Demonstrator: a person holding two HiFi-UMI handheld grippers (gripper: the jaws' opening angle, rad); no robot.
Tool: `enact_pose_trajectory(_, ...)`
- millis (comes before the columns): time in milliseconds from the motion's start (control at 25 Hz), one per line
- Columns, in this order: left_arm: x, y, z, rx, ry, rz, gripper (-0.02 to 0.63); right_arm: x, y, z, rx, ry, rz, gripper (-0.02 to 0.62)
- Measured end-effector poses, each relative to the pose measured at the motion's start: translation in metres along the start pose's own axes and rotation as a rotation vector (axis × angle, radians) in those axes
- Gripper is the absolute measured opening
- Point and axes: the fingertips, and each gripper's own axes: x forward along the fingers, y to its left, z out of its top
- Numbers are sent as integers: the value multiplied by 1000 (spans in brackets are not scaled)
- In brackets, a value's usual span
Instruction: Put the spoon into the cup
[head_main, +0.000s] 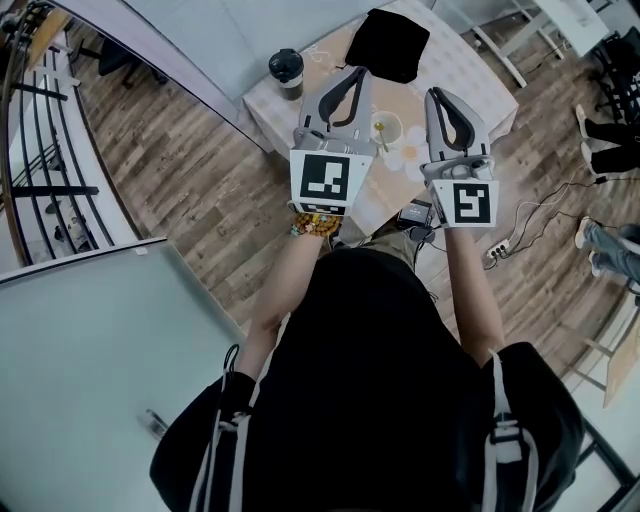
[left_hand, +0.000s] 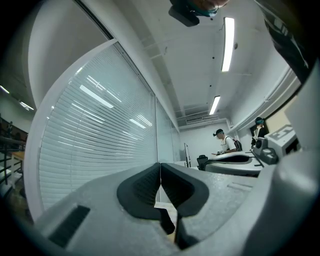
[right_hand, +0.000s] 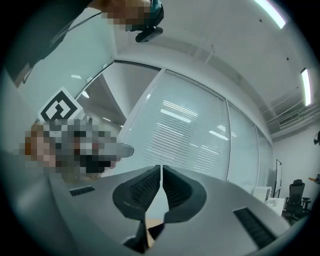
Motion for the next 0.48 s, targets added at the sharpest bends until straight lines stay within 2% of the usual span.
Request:
enact_pose_trajectory(160, -13, -8, -8, 3, -8, 29, 17, -8, 6, -19, 31, 47, 5, 9)
enact_pose_trajectory(320, -18, -23, -25, 3, 18, 4, 17, -17, 12, -36, 64, 85, 13, 9)
enact_pose_trajectory(480, -24, -35, -32, 17, -10, -26, 17, -24, 20, -57, 112, 179, 19, 9)
